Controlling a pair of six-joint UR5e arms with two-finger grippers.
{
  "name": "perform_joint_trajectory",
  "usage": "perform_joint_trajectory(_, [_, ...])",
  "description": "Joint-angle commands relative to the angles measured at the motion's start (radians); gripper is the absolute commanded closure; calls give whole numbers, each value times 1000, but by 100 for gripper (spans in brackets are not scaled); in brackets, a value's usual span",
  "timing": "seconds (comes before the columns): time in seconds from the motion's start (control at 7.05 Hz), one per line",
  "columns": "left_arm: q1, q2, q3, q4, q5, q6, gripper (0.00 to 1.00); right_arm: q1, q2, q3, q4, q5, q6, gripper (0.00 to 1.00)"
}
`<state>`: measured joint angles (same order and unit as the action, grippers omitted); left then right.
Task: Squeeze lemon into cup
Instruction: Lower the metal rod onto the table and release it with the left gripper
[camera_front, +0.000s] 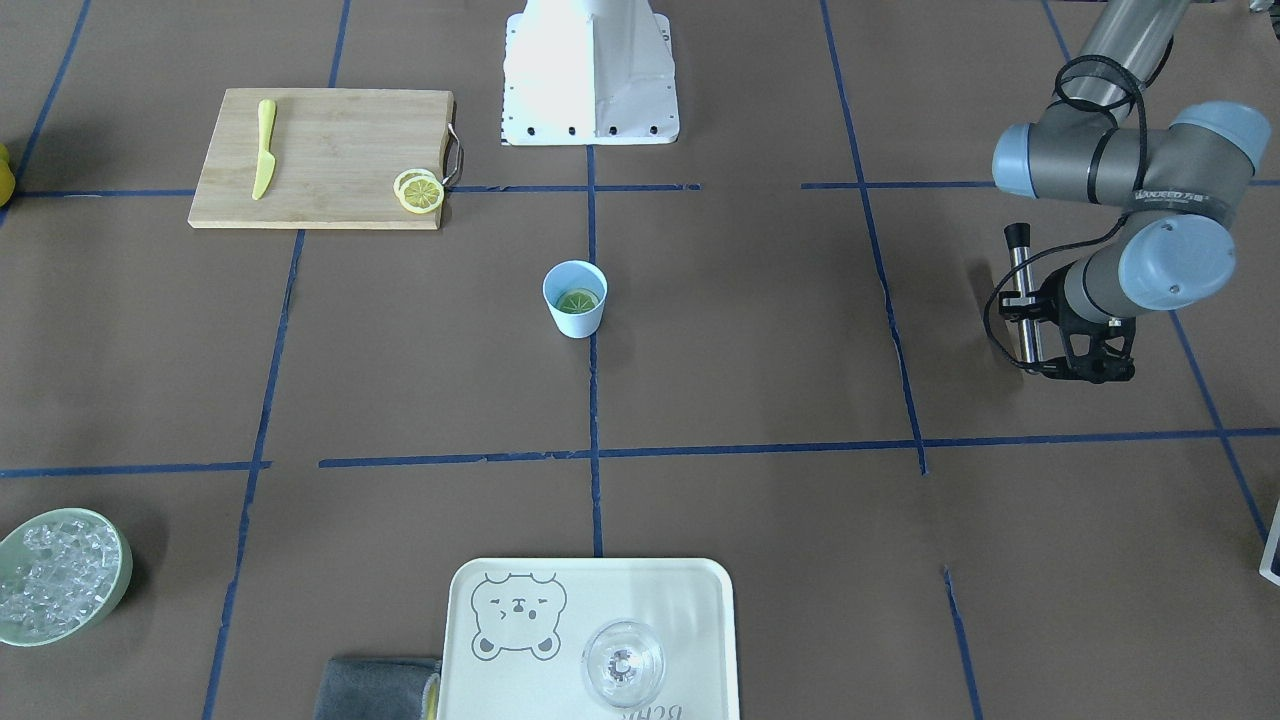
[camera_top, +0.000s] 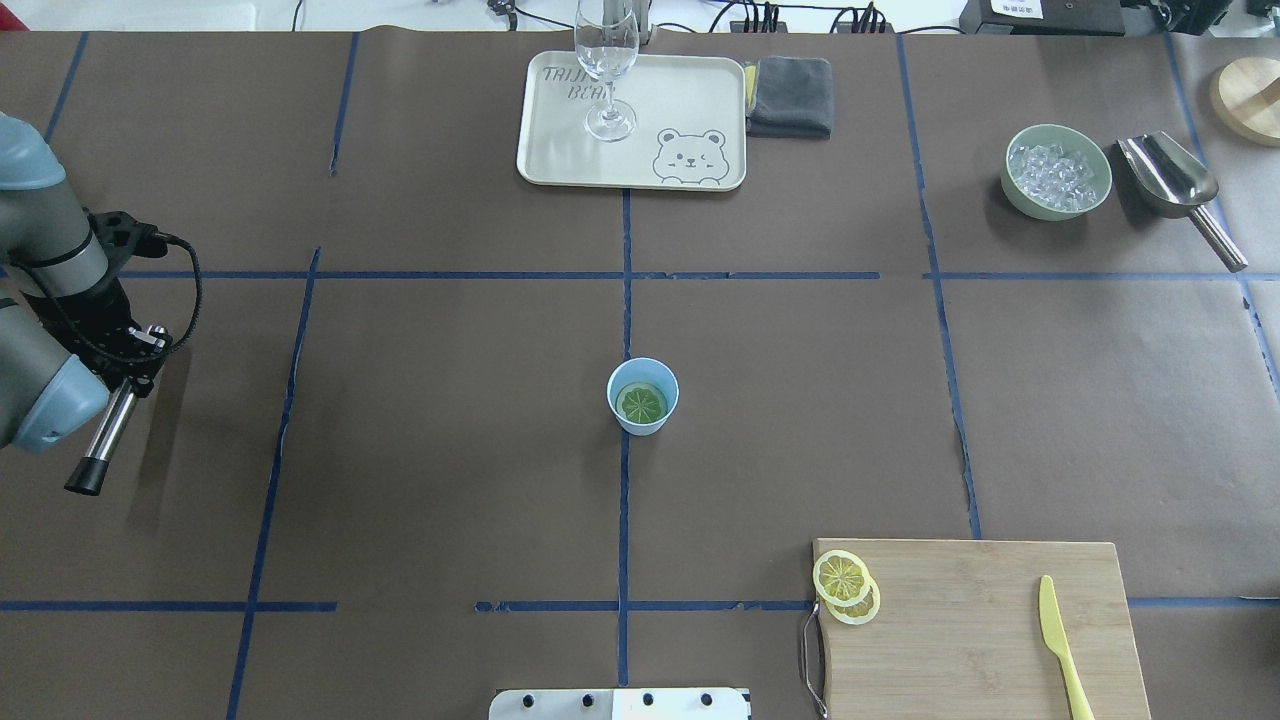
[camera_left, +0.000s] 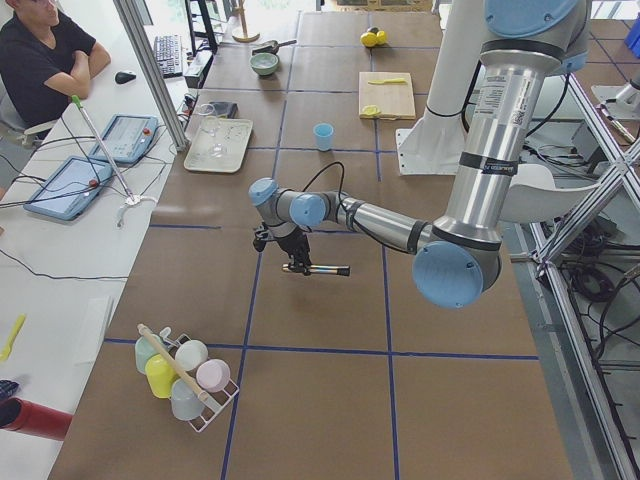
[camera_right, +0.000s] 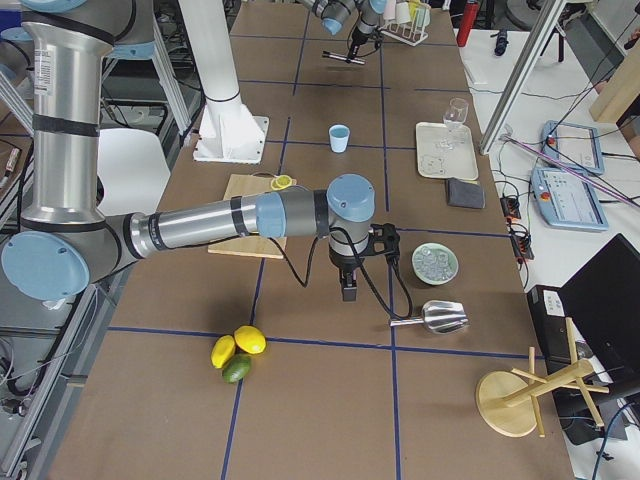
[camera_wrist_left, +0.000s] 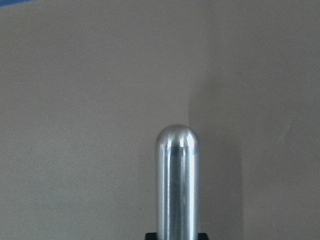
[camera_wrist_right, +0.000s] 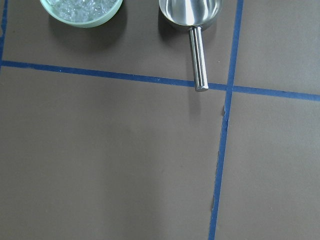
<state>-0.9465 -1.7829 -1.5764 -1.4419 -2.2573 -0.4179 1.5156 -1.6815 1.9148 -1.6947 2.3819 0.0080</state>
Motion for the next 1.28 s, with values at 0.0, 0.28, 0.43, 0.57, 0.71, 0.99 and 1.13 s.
perform_joint_trajectory(0.0, [-1,0,12,-32,2,2,0,0,0,1,1,0,3,0])
perform_joint_trajectory(0.28, [-12,-1,-7,-32,4,1,0,0,9,3,3,-4,1,0])
perform_joint_trajectory(0.43, [-46,-4,-61,-31,5,-7,0,0,17,0,1,-10,4,0])
perform_joint_trajectory(0.57, [-105,-12,-109,-31,2,-25,0,0,20,-11,1,-12,3,0])
perform_joint_trajectory(0.71, [-153,-15,-179,-31,2,-83,0,0,23,-22,1,-12,3,0])
perform_joint_trajectory(0.99, [-303,-39,-208,-32,10,70,0,0,35,-63,1,-10,6,0])
perform_joint_trajectory(1.13, [-374,-30,-192,-31,8,220,0,-2,49,-100,1,-12,3,0])
